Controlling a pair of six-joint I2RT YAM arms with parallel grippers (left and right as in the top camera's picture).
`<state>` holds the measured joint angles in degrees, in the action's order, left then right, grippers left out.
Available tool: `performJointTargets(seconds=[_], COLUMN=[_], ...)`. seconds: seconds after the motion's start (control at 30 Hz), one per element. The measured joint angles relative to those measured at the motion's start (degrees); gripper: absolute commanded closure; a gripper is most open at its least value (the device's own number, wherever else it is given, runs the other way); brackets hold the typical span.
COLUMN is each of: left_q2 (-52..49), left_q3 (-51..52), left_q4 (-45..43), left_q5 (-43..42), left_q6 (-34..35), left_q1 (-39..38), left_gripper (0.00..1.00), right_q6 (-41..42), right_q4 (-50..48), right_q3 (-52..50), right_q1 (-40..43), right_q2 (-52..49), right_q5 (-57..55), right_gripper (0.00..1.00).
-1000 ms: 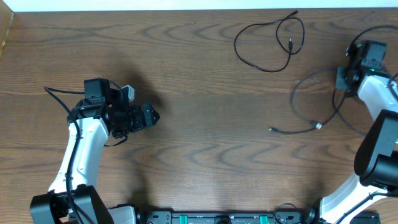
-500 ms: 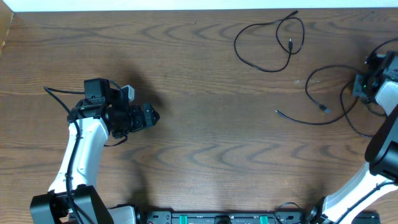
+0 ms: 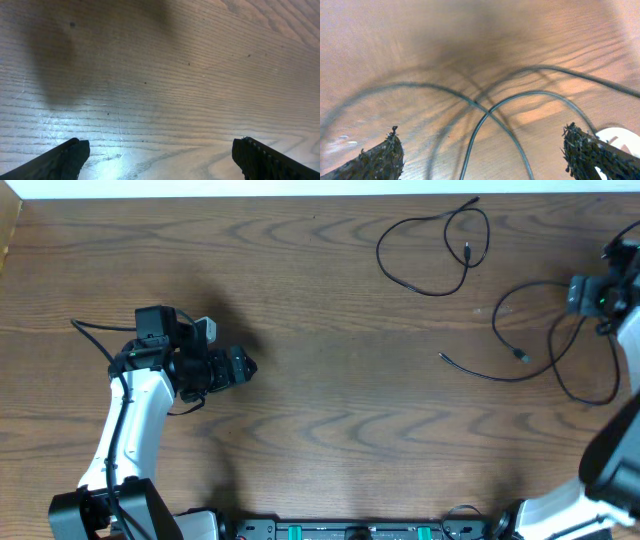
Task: Untangle cables
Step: 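Carry the black cable bundle right to the table's right edge with the right gripper, then lower the cable bundle at the right side and open the right gripper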
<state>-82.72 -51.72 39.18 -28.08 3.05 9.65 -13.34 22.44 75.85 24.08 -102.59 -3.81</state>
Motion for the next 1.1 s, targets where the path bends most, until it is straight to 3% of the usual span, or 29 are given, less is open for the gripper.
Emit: performJointTargets(seconds=[0.23,0.57,0.8,1.1], left_q2=[0.0,0.0,0.0,0.0], left_q3=[0.0,0.0,0.0,0.0], left_q4=[0.0,0.0,0.0,0.0], left_q5=[0.0,0.0,0.0,0.0], left_q6=[0.0,0.0,0.0,0.0], left_q1=[0.0,0.0,0.0,0.0], left_gripper=[0.02,0.02,0.02,0.02], right_q6=[7.8,21.2,32.2,40.8], right_q4=[16.2,29.3,34.0,38.0], right_q3=[2.2,0.6,0.5,0.5], right_q1=[0.1,0.1,1.3,4.7], right_q2=[8.3,-5.4,-5.9,-5.9], right_q5=[-2.6,-2.4,-5.4,8.9], right_gripper=[0.01,0.01,0.01,0.01])
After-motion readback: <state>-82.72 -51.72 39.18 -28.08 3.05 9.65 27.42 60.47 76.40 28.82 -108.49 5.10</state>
